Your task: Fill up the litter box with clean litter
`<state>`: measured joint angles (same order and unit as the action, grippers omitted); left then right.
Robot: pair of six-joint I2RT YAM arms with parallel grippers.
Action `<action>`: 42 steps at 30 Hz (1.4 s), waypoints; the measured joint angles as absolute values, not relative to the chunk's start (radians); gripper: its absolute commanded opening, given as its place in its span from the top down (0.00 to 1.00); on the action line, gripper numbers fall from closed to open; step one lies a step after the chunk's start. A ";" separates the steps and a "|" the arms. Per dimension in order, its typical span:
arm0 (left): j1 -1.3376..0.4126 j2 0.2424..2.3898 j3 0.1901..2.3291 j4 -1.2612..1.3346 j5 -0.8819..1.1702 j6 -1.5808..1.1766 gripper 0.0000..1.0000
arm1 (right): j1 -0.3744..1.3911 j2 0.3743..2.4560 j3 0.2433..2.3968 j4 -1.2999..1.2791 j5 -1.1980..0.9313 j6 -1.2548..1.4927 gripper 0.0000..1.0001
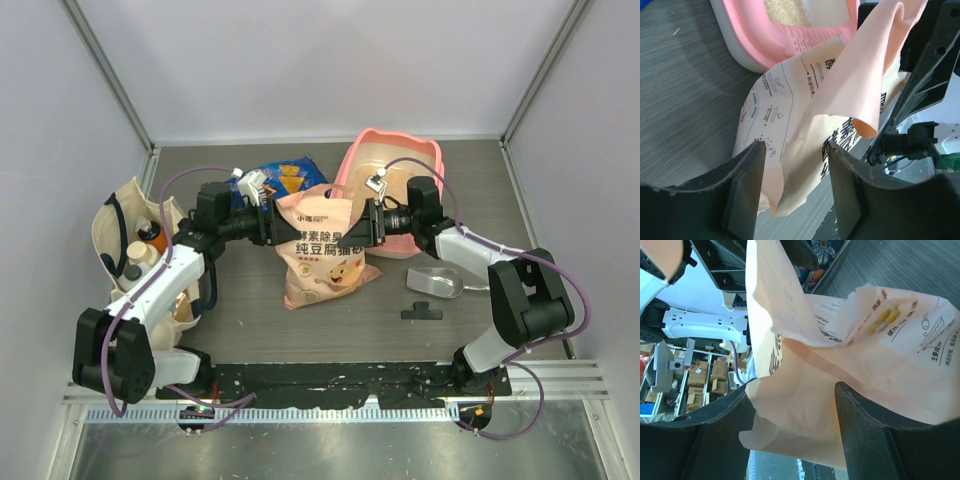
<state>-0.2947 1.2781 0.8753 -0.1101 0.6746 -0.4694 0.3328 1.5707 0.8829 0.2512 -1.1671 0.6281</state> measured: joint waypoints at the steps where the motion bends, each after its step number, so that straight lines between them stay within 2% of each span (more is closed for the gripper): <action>1: -0.293 1.278 0.873 -0.103 0.683 -0.473 0.54 | 0.336 1.567 0.873 0.284 -1.159 0.640 0.35; 2: -0.291 1.278 0.870 -0.097 0.691 -0.476 0.62 | 0.339 1.566 0.870 0.296 -1.156 0.645 0.37; 5: -0.284 1.278 0.856 -0.083 0.711 -0.487 0.67 | 0.339 1.564 0.855 0.356 -1.142 0.670 0.41; 8: -0.272 1.278 0.847 -0.076 0.725 -0.492 0.80 | 0.338 1.564 0.848 0.392 -1.132 0.689 0.46; 13: -0.254 1.278 0.840 -0.065 0.744 -0.499 0.90 | 0.339 1.564 0.836 0.434 -1.110 0.712 0.53; 16: -0.247 1.278 0.833 -0.059 0.751 -0.500 0.94 | 0.341 1.565 0.834 0.450 -1.097 0.718 0.65; 18: -0.244 1.278 0.830 -0.056 0.758 -0.504 0.97 | 0.344 1.565 0.834 0.457 -1.092 0.721 0.79; 22: -0.241 1.278 0.828 -0.056 0.772 -0.514 1.00 | 0.346 1.572 0.834 0.478 -1.084 0.742 0.97; 27: -0.228 1.279 0.828 -0.057 0.791 -0.524 1.00 | 0.346 1.600 0.861 0.461 -1.095 0.771 0.98; 34: -0.143 1.367 0.879 -0.146 0.970 -0.598 1.00 | 0.337 1.686 1.021 0.176 -1.168 0.794 0.98; 42: -0.128 1.413 0.931 -0.290 1.102 -0.697 1.00 | 0.328 1.691 1.031 0.013 -1.227 0.891 0.98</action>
<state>-0.1284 1.4128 0.9314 -0.2897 1.1023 -0.6968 0.3279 1.6913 1.0313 0.0128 -1.2274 0.8909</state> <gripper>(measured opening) 0.013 0.037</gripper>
